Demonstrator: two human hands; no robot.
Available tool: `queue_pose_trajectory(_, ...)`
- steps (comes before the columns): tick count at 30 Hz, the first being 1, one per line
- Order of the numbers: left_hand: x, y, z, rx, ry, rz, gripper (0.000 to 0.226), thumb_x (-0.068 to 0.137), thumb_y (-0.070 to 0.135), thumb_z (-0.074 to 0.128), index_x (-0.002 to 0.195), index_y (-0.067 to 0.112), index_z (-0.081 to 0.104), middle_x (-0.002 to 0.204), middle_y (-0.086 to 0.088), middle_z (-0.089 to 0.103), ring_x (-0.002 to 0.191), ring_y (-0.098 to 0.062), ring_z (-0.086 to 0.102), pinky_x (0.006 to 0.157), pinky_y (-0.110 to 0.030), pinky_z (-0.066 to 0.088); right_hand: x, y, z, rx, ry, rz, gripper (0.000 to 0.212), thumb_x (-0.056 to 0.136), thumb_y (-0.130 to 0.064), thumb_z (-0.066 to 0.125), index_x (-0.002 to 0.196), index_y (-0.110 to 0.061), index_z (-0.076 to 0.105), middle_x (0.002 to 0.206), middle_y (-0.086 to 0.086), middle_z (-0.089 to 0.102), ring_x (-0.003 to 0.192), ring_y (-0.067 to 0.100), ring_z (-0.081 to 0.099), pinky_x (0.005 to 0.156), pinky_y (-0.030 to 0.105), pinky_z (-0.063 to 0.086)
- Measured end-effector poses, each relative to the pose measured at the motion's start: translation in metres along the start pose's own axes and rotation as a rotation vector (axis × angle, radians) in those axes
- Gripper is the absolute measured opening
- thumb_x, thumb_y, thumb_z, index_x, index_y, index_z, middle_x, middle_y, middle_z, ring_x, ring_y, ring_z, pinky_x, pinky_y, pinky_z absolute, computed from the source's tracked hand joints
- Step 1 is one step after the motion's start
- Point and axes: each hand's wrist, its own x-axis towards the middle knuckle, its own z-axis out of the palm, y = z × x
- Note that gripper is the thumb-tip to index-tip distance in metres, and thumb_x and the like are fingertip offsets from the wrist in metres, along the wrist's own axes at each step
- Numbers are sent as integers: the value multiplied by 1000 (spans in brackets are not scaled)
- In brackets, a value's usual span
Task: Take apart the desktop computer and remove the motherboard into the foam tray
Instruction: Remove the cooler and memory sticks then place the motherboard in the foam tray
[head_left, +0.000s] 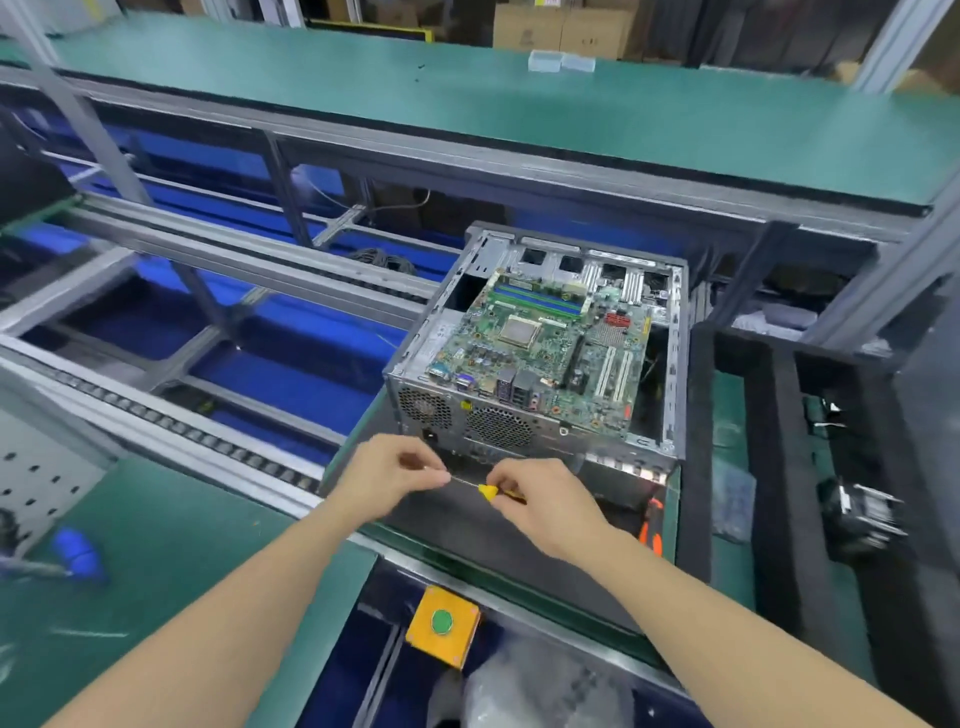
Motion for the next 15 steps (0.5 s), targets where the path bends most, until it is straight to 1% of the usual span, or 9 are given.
queue_pose_trajectory(1,3,0,14,106,60,16,10,78,34,88,75,32,78,80,11,74,77,-3,67,76,-22,50,-1,8,9,-15,14,27,18,100,-34,65,117,-31,70,111,-9,72,103,17,66,84,41,57)
queue_pose_trajectory(2,7,0,27,181,105,38,10,79,32,87,76,33,77,81,11,71,79,-4,65,76,-22,47,-1,16,16,-22,29,52,19,100,-34,65,119,-31,70,112,-9,72,104,18,66,85,40,56)
queue_pose_trajectory(4,14,-2,50,266,159,71,8,85,26,83,82,30,77,86,10,60,82,-11,61,77,-26,44,-2,26,27,-42,71,84,22,101,-34,64,123,-32,70,112,-9,70,106,19,65,87,38,55)
queue_pose_trajectory(5,18,-4,59,294,172,71,7,87,23,80,84,29,76,88,9,55,84,-14,59,78,-28,44,-3,30,32,-70,108,82,24,102,-34,63,124,-32,70,112,-9,69,107,18,64,87,37,54)
queue_pose_trajectory(7,24,-10,69,346,174,60,7,89,22,77,86,28,75,91,7,53,90,-18,57,84,-34,47,-4,32,41,-143,198,51,26,102,-34,62,126,-32,70,114,-9,68,110,18,63,90,34,53)
queue_pose_trajectory(9,28,-14,72,362,175,65,7,89,23,78,87,29,75,91,7,52,96,-21,56,87,-36,49,-5,31,49,-185,269,21,28,102,-33,62,129,-29,71,118,-8,70,114,19,62,94,33,51)
queue_pose_trajectory(11,29,-13,68,349,164,75,9,86,26,80,93,29,76,94,8,54,98,-20,58,89,-35,51,-6,27,52,-208,319,13,32,99,-29,67,130,-24,72,120,-6,72,113,22,65,96,34,53)
queue_pose_trajectory(13,26,-6,59,364,170,108,15,86,32,76,101,31,76,97,11,59,97,-16,62,85,-34,54,-8,22,51,-217,386,-36,32,90,-22,78,122,-18,76,113,-3,75,104,23,70,92,35,57)
queue_pose_trajectory(15,20,6,44,382,263,176,14,87,37,65,97,35,75,89,17,63,87,-10,63,74,-31,55,-9,14,45,-193,474,-156,29,84,-16,83,113,-14,79,106,-2,76,97,22,71,87,34,59)
